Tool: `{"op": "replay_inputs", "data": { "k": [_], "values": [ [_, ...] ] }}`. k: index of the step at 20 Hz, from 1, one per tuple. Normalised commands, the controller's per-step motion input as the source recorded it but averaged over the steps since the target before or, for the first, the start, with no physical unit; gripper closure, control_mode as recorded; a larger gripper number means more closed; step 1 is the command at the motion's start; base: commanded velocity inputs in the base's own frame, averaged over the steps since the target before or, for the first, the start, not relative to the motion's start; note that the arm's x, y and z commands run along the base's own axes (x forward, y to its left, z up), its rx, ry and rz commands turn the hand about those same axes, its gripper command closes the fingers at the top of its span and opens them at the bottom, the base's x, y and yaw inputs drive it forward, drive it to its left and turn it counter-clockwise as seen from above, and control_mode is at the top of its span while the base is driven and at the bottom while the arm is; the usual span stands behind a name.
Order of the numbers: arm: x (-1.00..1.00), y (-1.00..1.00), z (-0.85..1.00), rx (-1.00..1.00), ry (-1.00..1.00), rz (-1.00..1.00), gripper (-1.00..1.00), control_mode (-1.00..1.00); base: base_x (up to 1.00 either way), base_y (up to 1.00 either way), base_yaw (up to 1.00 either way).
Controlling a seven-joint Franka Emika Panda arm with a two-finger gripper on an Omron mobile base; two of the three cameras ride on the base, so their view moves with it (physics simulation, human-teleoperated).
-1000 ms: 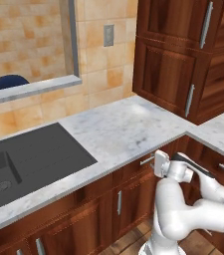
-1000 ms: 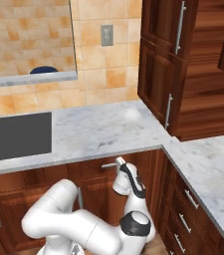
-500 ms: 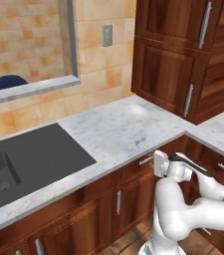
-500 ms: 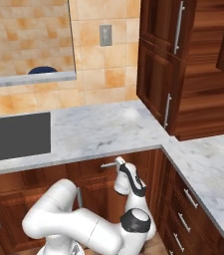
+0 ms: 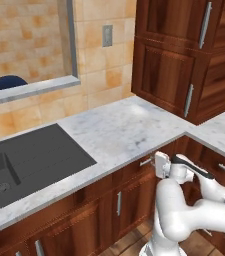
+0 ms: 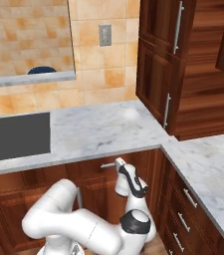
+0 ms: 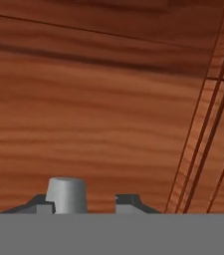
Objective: Take a straw from the drawer in front and place it inside the glass cup on the dining counter.
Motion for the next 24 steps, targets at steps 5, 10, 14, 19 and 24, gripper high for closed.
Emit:
{"op": "replay_inputs", "data": {
  "k": [5, 10, 14, 19, 24],
  "values": [
    [-0.52, 0.00, -0.44, 0.00, 0.00, -0.06, 1.00, -1.00, 0.00, 0.00, 0.00],
    [-0.63, -0.12, -0.49, -0.01, 0.01, -0.10, 1.00, -1.00, 0.00, 0.00, 0.00],
    [-0.62, -0.41, -0.42, -0.05, 0.11, -0.14, 1.00, -1.00, 0.00, 0.00, 0.00],
    [-0.60, -0.61, -0.33, -0.05, 0.17, -0.14, 1.00, -1.00, 0.00, 0.00, 0.00],
    [-0.72, -0.85, -0.32, -0.03, 0.19, -0.14, 1.00, -1.00, 0.00, 0.00, 0.00]
  ]
}}
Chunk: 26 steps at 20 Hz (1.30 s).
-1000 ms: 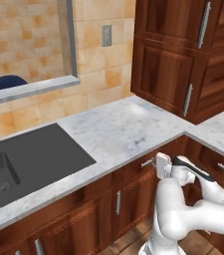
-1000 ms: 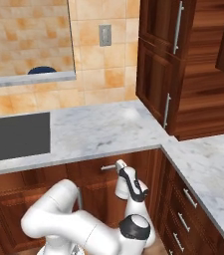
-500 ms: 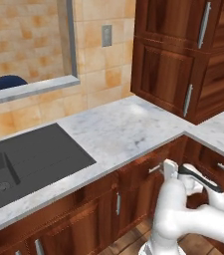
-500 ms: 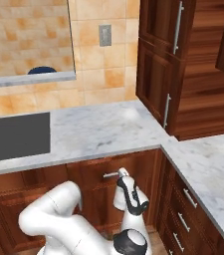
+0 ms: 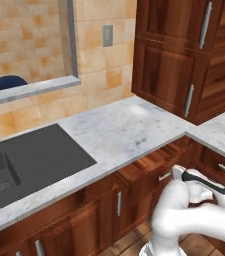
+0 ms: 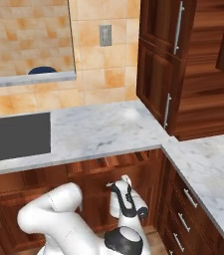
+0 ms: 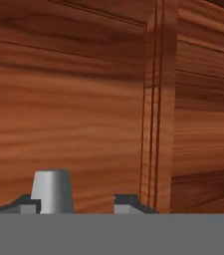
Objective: Take a straw from the drawer in front and place it inside the glass cup on the dining counter.
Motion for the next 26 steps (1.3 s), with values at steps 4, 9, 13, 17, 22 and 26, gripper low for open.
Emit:
{"op": "replay_inputs", "data": {
  "k": [4, 9, 13, 17, 22, 26],
  "values": [
    [-0.82, -0.90, -0.29, -0.02, 0.18, -0.15, 1.00, -1.00, 0.00, 0.00, 0.00],
    [-0.95, -1.00, -0.35, -0.01, 0.14, -0.14, 1.00, -1.00, 0.00, 0.00, 0.00],
    [-1.00, -1.00, -0.35, 0.00, 0.14, -0.13, 1.00, -1.00, 0.00, 0.00, 0.00],
    [-0.94, -1.00, -0.34, 0.00, 0.15, -0.12, 1.00, -1.00, 0.00, 0.00, 0.00],
    [-0.68, -0.69, -0.29, -0.01, 0.17, -0.11, -1.00, -1.00, 0.00, 0.00, 0.00],
    [-0.59, -0.44, 0.24, 0.00, 0.06, -0.08, -1.00, -1.00, 0.00, 0.00, 0.00]
  ]
}}
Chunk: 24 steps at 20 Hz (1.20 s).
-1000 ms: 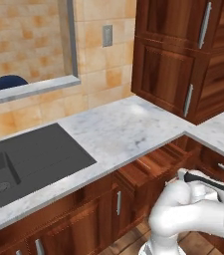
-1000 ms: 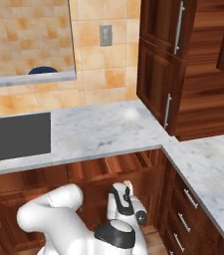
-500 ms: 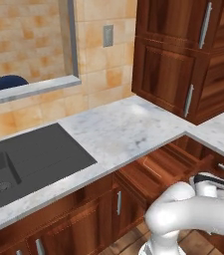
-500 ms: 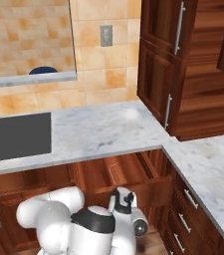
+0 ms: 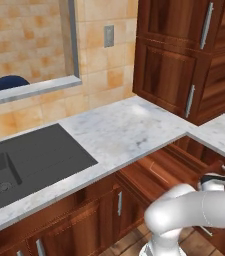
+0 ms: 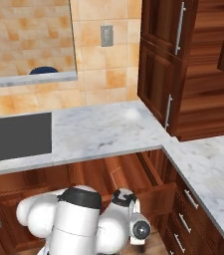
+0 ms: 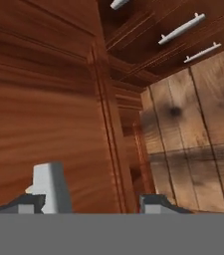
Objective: Take a straw from the drawer in front and place it inside the glass cup on the dining counter.
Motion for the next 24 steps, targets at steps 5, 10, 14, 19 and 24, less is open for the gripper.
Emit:
{"op": "replay_inputs", "data": {
  "k": [5, 10, 14, 19, 24],
  "values": [
    [-0.69, -0.24, 1.00, 0.00, -0.02, -0.04, -1.00, -1.00, 0.00, 0.00, 0.00],
    [-0.41, 0.00, 1.00, 0.00, -0.06, -0.01, -1.00, -1.00, 0.00, 0.00, 0.00],
    [-0.14, 0.00, 1.00, 0.00, -0.04, 0.00, -1.00, -1.00, 0.00, 0.00, 0.00],
    [0.03, 0.00, 1.00, 0.00, 0.00, 0.00, -1.00, -1.00, 0.00, 0.00, 0.00],
    [0.38, -0.02, 1.00, 0.01, 0.03, 0.07, -1.00, -1.00, 0.00, 0.00, 0.00]
  ]
}}
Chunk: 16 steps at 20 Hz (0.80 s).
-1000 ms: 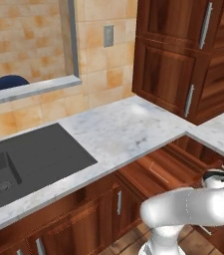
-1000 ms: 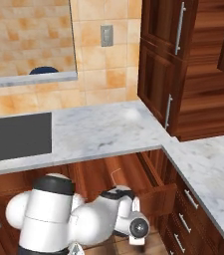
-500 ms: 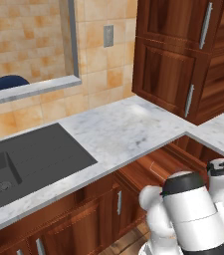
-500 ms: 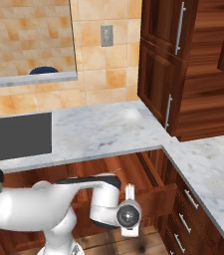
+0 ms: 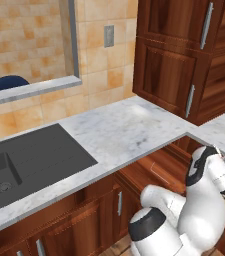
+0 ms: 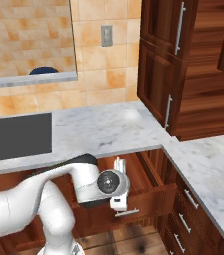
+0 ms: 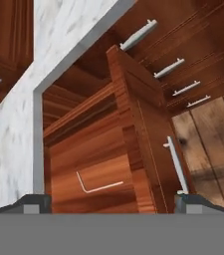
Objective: Take a straw from the drawer in front and place it inside the glass cup on the dining counter.
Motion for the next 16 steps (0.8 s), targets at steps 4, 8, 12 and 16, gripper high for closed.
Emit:
{"op": "replay_inputs", "data": {
  "k": [4, 8, 12, 16],
  "values": [
    [0.54, 0.00, 1.00, 0.04, 0.16, 0.26, -1.00, -1.00, 0.00, 0.00, 0.00],
    [0.55, 0.00, 0.94, 0.03, 0.24, 0.41, -1.00, -1.00, 0.00, 0.00, 0.00],
    [0.31, -0.19, 0.39, 0.00, 0.15, 0.47, -1.00, -1.00, 0.00, 0.00, 0.00],
    [0.06, -0.08, -0.06, 0.01, 0.01, 0.50, -1.00, -1.00, 0.00, 0.00, 0.00]
  ]
}}
